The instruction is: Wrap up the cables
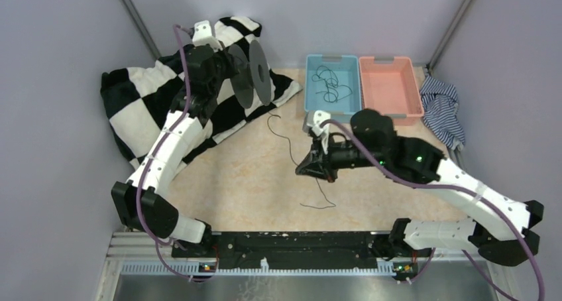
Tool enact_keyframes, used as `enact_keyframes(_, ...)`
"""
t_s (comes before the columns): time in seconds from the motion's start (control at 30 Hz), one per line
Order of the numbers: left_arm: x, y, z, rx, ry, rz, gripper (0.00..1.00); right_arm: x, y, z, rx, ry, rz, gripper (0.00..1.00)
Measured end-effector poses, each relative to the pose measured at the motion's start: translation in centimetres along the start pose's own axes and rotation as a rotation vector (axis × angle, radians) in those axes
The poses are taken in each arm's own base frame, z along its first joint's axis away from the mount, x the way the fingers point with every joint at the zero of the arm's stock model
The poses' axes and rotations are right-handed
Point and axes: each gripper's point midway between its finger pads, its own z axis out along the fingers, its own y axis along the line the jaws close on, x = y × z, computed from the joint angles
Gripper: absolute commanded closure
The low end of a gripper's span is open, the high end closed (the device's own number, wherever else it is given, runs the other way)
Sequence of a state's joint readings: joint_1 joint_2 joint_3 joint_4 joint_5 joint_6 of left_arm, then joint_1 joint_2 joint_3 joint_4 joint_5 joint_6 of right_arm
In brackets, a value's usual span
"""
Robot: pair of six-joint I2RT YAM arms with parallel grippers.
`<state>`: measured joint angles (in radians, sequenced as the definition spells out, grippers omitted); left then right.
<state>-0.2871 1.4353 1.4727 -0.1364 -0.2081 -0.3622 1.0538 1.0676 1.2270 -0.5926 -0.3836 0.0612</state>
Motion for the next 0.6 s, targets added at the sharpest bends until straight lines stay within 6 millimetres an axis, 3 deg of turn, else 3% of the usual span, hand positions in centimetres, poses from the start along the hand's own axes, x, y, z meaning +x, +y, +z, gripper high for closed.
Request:
enact_keyframes(0.13, 1.6, -2.3, -0.7, 0.058, 0.049, 0.086, 1.00, -7.5, 0.7, -4.1, 0.049, -0.119, -0.192, 1.00)
enact_keyframes(0.23, 3.7, -5.2, -1.9, 0.126, 0.098, 0.174, 1.00, -10.4, 0.6, -5.5, 0.082, -0.164, -0.285, 1.00)
enact_keyframes(0.43, 7.6, -10.3, -4.4, 0.263, 0.175, 0.268, 1.00, -11.6, -0.7, -4.2, 0.114, -0.126, -0.358, 1.00)
enact_keyframes(0.6, 11.0, -10.6, -5.1, 0.321, 0.252, 0.324, 1.00, -11.3, -2.8, -3.5, 0.196, -0.083, -0.391, 1.00)
